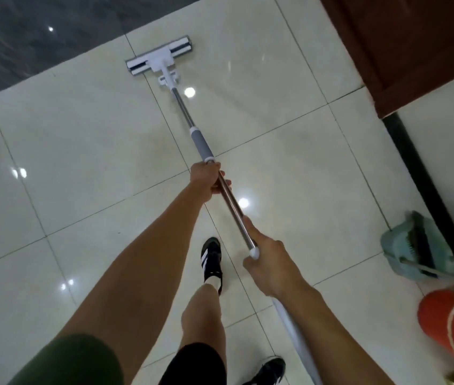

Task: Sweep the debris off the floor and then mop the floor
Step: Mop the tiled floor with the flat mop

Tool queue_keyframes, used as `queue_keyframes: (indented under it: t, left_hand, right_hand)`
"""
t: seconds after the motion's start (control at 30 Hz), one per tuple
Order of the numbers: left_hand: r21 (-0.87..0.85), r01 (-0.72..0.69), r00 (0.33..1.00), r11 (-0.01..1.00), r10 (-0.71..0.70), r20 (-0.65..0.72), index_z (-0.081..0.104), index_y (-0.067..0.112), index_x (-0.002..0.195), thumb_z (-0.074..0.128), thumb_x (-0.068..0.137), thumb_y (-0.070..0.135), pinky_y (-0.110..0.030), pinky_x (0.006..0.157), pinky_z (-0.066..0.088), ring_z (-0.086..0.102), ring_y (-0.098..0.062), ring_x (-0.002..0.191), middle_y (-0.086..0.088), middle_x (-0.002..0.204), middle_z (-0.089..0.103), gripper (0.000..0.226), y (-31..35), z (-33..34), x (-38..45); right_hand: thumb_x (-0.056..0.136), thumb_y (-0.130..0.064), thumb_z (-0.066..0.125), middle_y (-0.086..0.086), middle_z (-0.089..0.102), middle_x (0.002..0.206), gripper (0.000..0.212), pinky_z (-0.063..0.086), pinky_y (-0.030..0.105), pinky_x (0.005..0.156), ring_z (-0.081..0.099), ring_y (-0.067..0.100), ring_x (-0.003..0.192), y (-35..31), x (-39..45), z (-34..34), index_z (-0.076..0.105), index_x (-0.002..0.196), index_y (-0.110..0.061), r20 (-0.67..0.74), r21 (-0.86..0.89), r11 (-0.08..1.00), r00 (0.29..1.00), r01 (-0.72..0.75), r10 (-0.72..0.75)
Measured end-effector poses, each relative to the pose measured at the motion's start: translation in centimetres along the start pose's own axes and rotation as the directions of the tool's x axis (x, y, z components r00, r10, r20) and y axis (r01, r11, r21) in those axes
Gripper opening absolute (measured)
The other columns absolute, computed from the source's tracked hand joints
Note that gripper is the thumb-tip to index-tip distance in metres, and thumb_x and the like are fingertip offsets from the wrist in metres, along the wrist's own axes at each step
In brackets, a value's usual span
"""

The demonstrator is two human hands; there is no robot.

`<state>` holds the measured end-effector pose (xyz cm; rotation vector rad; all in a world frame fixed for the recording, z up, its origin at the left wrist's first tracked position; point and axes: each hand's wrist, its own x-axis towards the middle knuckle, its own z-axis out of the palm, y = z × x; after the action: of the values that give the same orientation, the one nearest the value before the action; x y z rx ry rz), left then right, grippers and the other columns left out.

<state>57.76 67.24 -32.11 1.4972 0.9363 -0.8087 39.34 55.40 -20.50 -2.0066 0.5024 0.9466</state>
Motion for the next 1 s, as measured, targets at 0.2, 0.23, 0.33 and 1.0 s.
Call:
queue_keyframes:
  t: [0.2, 0.23, 0.33, 1.0]
  left_hand:
    - [-0.021, -0.044, 0.999, 0.999, 0.044, -0.022, 0.056, -0.004, 0.12, 0.057, 0.098, 0.011, -0.048, 0.062, 0.062, 0.07, -0.031, 0.062, -0.013, 0.085, 0.064, 0.026, 7.9, -2.0, 3.2]
    - [-0.015, -0.037, 0.999, 0.999, 0.037, -0.017, 0.056, -0.004, 0.12, 0.057, 0.098, 0.011, -0.048, 0.062, 0.062, 0.069, -0.031, 0.062, -0.013, 0.085, 0.064, 0.027, 7.8, -2.1, 3.2]
    - [-0.017, -0.019, 1.0, 1.0, 0.019, -0.013, 0.055, -0.004, 0.12, 0.056, 0.098, 0.01, -0.044, 0.059, 0.062, 0.069, -0.03, 0.061, -0.013, 0.086, 0.064, 0.026, 6.0, -1.6, 1.7]
    - [-0.149, 0.134, 0.99, 0.98, -0.14, -0.028, 0.052, -0.003, 0.118, 0.055, 0.1, 0.009, -0.048, 0.062, 0.062, 0.067, -0.031, 0.065, -0.013, 0.082, 0.06, 0.022, -28.2, 20.0, -22.4]
  right_hand:
    - [0.092, -0.008, 0.055, -0.011, 0.049, 0.083, 0.083, 0.051, 0.021, 0.067, 0.053, 0.007, 0.066, -6.7, 5.5, -2.6, 0.019, 0.155, -0.049, -0.007, 0.016, 0.998, 0.998, 0.056, -0.056]
    - [0.092, -0.008, 0.055, -0.01, 0.05, 0.084, 0.084, 0.053, 0.024, 0.068, 0.054, 0.008, 0.067, -6.7, 5.2, -2.7, 0.018, 0.154, -0.05, 0.003, 0.017, 0.998, 0.998, 0.058, -0.058]
    - [0.093, -0.009, 0.055, -0.004, 0.058, 0.098, 0.085, 0.058, 0.029, 0.075, 0.056, 0.009, 0.072, -5.4, 3.3, -2.5, 0.015, 0.155, -0.051, 0.031, 0.037, 0.998, 0.998, 0.048, -0.049]
    - [0.091, -0.005, 0.055, -0.006, 0.047, 0.066, 0.084, 0.041, 0.012, 0.052, 0.046, 0.005, 0.054, 31.8, -23.4, -8.9, 0.017, 0.159, -0.037, 0.19, -0.118, 0.989, 0.979, 0.094, -0.071]
